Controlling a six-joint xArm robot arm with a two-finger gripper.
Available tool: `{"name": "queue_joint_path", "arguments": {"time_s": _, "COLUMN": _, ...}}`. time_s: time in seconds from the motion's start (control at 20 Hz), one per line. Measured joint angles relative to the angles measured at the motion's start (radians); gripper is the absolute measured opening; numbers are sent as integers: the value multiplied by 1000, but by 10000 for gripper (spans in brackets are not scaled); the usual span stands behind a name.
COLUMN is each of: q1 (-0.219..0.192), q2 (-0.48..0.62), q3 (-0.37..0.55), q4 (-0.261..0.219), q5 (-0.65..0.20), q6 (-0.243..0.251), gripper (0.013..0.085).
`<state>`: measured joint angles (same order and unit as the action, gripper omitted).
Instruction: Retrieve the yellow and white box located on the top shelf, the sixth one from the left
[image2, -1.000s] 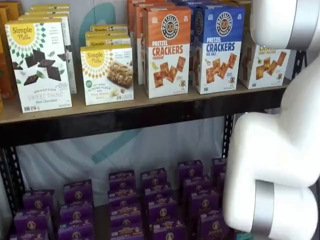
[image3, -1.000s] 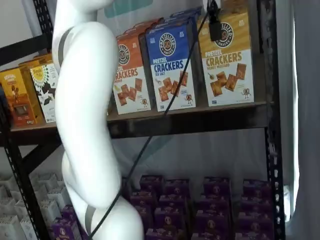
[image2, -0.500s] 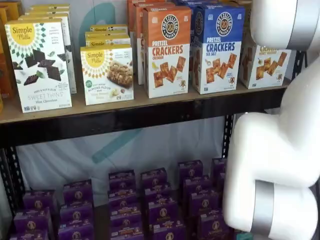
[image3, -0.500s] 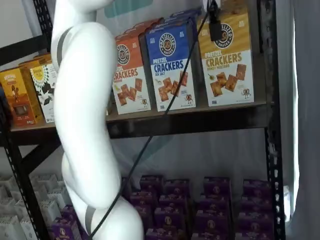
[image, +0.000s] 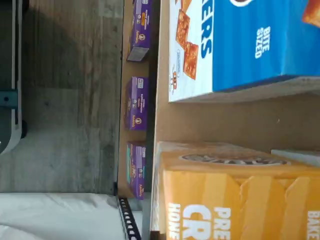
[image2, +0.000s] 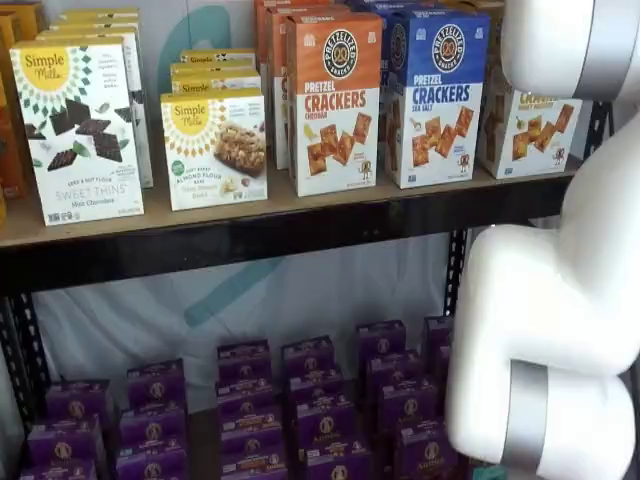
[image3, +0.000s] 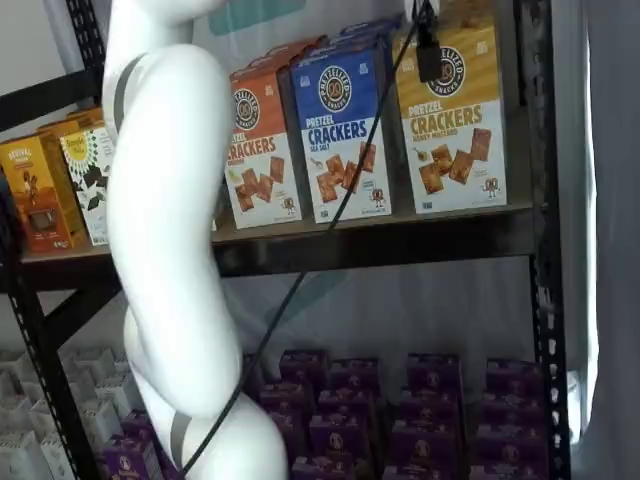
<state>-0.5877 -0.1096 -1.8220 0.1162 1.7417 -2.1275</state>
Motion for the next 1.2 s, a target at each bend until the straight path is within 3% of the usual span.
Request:
{"name": "queue_joint_path", "arguments": {"time_s": 0.3, "q1": -6, "q2": -28, "q3": 18, "q4": 3, "q5": 9, "q6": -4, "gripper": 610}}
{"name": "queue_joint_path", "arguments": {"time_s": 0.7, "q1": -49, "q2": -152, "q3": 131, "q4": 39, "q5": -18, "q6": -39, "gripper": 610}}
{"name": "queue_joint_path", "arguments": {"time_s": 1.05, "q1": -86, "q2": -294, "q3": 230, "q4": 35, "q5": 53, "q6": -69, "gripper": 610}}
{"name": "queue_joint_path", "arguments": {"time_s": 1.2, "q1": -81, "q2": -349, "q3": 267, "q4": 20, "q5": 100, "q6": -64, "gripper": 610}}
